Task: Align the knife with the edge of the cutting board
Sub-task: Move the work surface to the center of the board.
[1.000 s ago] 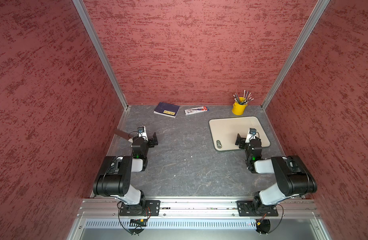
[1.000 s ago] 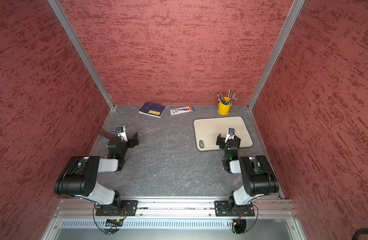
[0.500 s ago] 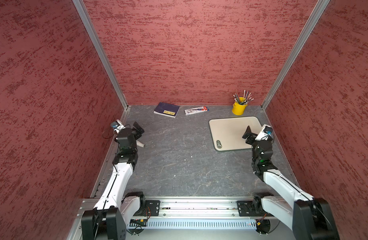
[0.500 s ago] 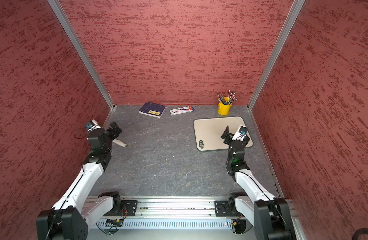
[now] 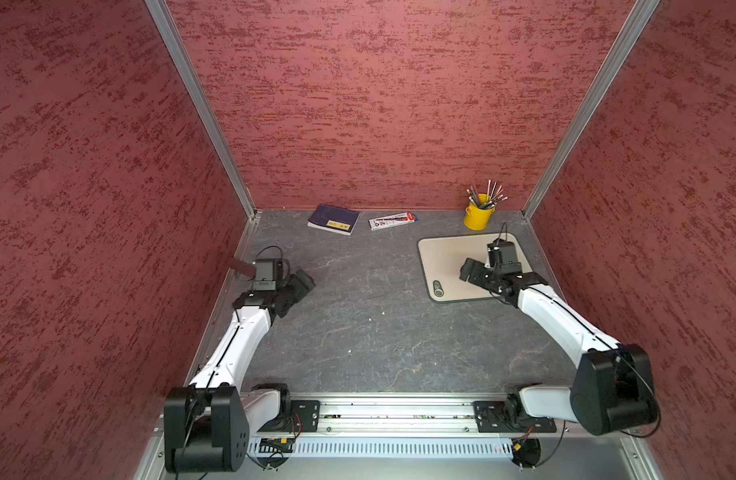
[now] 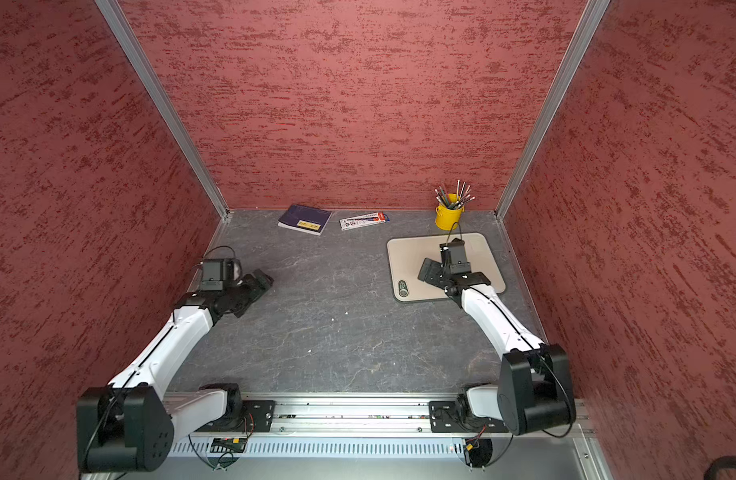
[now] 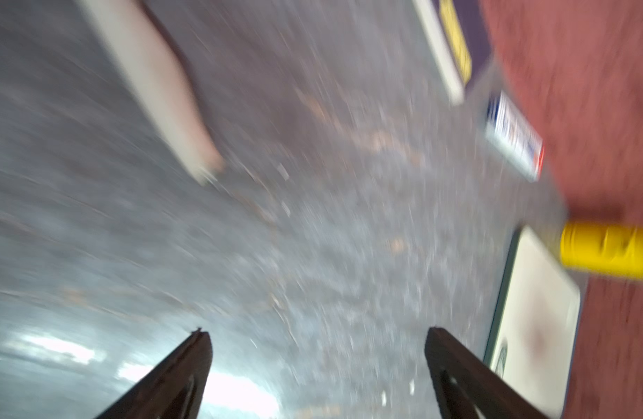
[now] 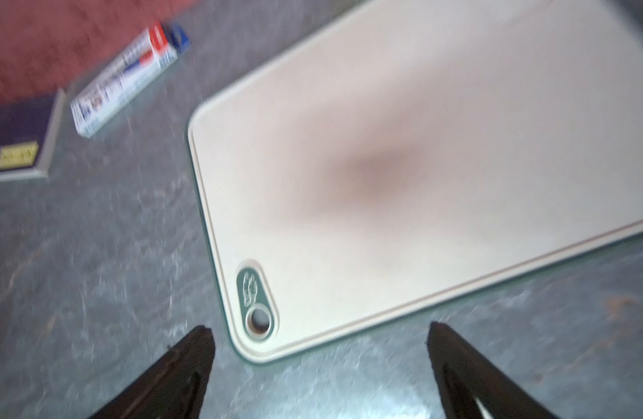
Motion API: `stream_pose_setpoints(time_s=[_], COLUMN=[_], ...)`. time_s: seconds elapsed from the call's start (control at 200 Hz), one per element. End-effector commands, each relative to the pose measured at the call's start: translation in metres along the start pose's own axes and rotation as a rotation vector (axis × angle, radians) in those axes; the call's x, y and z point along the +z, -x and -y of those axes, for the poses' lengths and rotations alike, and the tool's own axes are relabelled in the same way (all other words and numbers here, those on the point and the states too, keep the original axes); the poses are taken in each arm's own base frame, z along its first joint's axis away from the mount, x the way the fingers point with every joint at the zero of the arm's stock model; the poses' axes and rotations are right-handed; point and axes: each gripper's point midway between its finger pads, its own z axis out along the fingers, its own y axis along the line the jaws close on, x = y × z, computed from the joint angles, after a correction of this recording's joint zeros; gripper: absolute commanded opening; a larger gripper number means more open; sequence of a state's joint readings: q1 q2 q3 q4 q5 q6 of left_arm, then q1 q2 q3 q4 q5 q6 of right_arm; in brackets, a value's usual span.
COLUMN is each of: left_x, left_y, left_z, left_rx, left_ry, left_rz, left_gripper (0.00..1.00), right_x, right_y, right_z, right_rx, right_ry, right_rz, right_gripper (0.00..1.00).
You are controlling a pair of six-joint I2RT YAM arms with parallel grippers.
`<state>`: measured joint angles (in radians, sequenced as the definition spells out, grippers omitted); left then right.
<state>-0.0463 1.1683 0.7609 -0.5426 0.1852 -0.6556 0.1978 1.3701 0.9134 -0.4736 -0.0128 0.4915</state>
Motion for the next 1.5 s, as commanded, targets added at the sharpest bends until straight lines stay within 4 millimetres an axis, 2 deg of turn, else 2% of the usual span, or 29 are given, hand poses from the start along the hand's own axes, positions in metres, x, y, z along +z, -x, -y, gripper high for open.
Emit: stream_pose_setpoints(time_s=[0.0,0.095,0.155,0.336,0.546,0.741,0.902,1.007,1.117,1.187,1.292,1.493], left_x=[0.004,0.013,0.017,0.027,0.033,0.032,0.031,0.03,0.029,0.028,0.027,0.021], left_y=[-0.064,-0.104,-0.122,-0.148,-0.15,-0.145,-0.14,-0.137,-0.134,-0.131,-0.126,-0.113], left_z=[0.017,0.021,0.02,0.026,0.021,0.02,0.018,0.015,0.01,0.007,0.003,-0.01], left_rx=[0.114,0.229,0.288,0.342,0.373,0.383,0.373,0.363,0.35,0.323,0.256,0.126], left_ry=[0.035,0.089,0.126,0.098,0.121,0.117,0.115,0.119,0.12,0.115,0.082,0.059], left_rz=[-0.231,-0.368,-0.417,-0.518,-0.554,-0.553,-0.55,-0.546,-0.54,-0.534,-0.526,-0.487], left_gripper=[0.93,0.91,0.9,0.86,0.86,0.86,0.86,0.86,0.86,0.86,0.86,0.85], right_x=[0.001,0.017,0.023,0.04,0.06,0.071,0.085,0.091,0.09,0.088,0.085,0.08], right_y=[-0.044,-0.064,-0.067,-0.072,-0.081,-0.07,-0.071,-0.077,-0.09,-0.101,-0.12,-0.167], right_z=[-0.034,-0.053,-0.059,-0.074,-0.091,-0.096,-0.094,-0.092,-0.1,-0.112,-0.141,-0.221], right_rx=[0.042,-0.017,-0.063,-0.128,-0.159,-0.197,-0.203,-0.176,-0.179,-0.191,-0.184,-0.176], right_ry=[0.081,0.085,0.062,0.031,0.077,0.049,0.018,0.007,0.023,0.043,0.099,0.225], right_rz=[-0.244,-0.365,-0.402,-0.474,-0.545,-0.547,-0.567,-0.592,-0.598,-0.608,-0.627,-0.669], right_gripper=[0.92,0.91,0.9,0.91,0.92,0.92,0.92,0.92,0.92,0.92,0.92,0.92])
